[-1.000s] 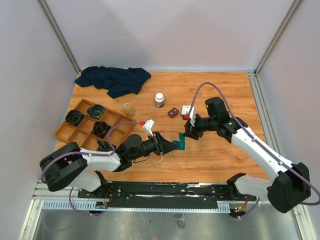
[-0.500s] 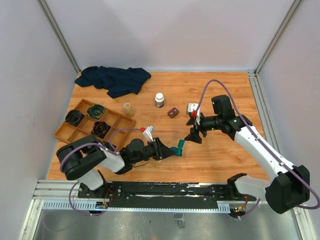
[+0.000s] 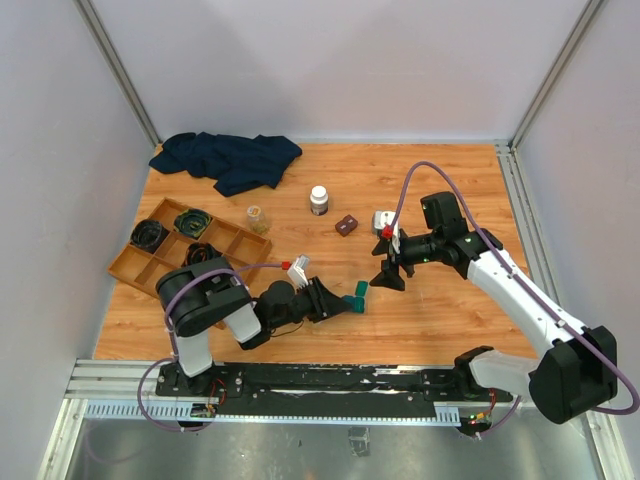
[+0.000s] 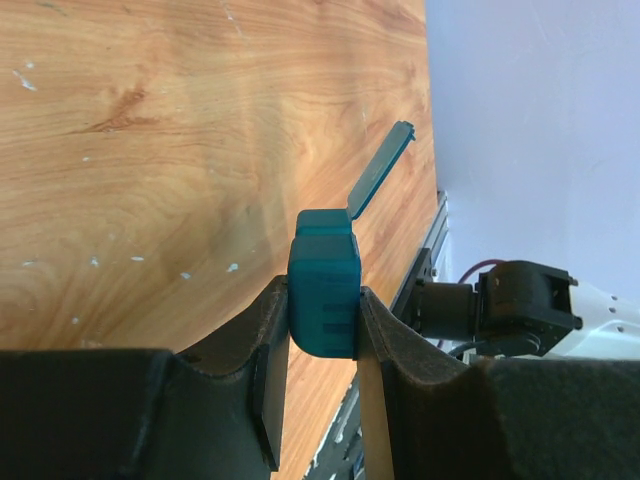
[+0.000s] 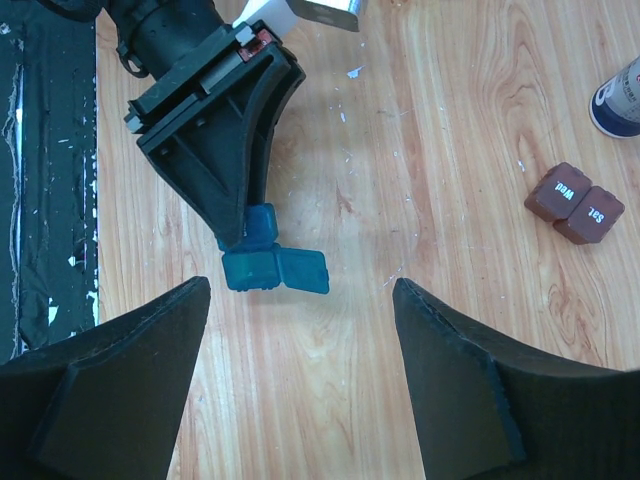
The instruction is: Sort the pills into containers
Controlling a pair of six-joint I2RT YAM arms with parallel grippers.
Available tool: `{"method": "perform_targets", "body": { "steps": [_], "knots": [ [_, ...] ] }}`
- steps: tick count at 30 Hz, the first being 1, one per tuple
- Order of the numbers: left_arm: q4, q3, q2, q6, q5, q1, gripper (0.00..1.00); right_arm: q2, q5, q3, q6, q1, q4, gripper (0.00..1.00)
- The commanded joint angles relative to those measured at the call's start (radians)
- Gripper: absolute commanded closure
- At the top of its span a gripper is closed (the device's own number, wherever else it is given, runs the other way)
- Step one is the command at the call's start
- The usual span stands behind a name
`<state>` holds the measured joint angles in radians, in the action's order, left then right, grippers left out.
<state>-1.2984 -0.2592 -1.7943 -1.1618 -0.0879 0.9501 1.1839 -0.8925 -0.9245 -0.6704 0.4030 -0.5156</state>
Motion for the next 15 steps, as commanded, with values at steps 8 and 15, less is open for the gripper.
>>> {"method": "perform_targets", "body": {
  "steps": [8,15],
  "knots": [
    [0.104,-0.044,-0.005,0.01,0.074,-0.018,0.62,-0.009,-0.011,-0.028,-0.023,-0.01,-0.027,0.24],
    [0.317,-0.042,0.1,0.086,0.117,-0.017,0.45,-0.016,-0.011,-0.031,-0.022,-0.013,-0.03,0.23]
  ]
}}
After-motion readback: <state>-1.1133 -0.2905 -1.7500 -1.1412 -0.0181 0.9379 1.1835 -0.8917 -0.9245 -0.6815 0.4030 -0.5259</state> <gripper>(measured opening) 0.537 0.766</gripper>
